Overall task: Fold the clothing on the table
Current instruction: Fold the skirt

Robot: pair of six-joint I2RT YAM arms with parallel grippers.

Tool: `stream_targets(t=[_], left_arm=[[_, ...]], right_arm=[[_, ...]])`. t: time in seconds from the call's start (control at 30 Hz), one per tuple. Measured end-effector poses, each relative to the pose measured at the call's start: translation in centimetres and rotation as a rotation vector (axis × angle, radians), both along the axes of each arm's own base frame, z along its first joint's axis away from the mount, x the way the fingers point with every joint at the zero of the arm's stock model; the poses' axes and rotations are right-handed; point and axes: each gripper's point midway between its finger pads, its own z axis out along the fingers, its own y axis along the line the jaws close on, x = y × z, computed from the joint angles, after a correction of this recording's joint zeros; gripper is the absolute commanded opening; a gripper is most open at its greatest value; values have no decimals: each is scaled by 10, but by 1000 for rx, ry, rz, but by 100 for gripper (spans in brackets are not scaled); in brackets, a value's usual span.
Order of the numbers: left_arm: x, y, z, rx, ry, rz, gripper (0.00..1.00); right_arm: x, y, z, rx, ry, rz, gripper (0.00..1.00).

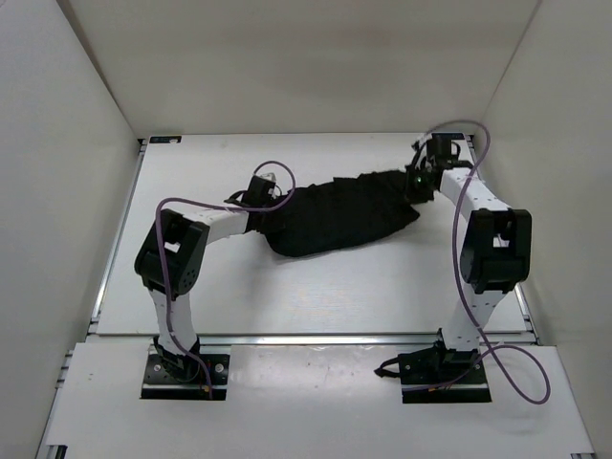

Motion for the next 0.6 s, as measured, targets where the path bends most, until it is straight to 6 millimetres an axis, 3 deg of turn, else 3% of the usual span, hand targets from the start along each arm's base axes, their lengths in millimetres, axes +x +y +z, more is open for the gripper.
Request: stream_targets(t=[0.13, 0.23, 0.3, 0.37, 0.47, 0.6], left_arm=[[17, -23, 1, -28, -9, -30, 27], [28, -36, 2, -51, -11, -43, 27], [32, -42, 2, -78, -5, -44, 26], [35, -44, 2, -117, 7, -39, 25], [39, -43, 2, -172, 26, -20, 26], [45, -38, 3, -226, 40, 5, 26]], right_arm=[[51, 23, 82, -17, -219, 89, 0], [68, 69, 137, -15, -367, 207, 0], [65, 108, 156, -4, -420, 294, 0], [53, 147, 160, 18, -429, 381, 0], [32, 194, 143, 43, -388, 494, 0], [10, 228, 101, 60, -290, 581, 0]])
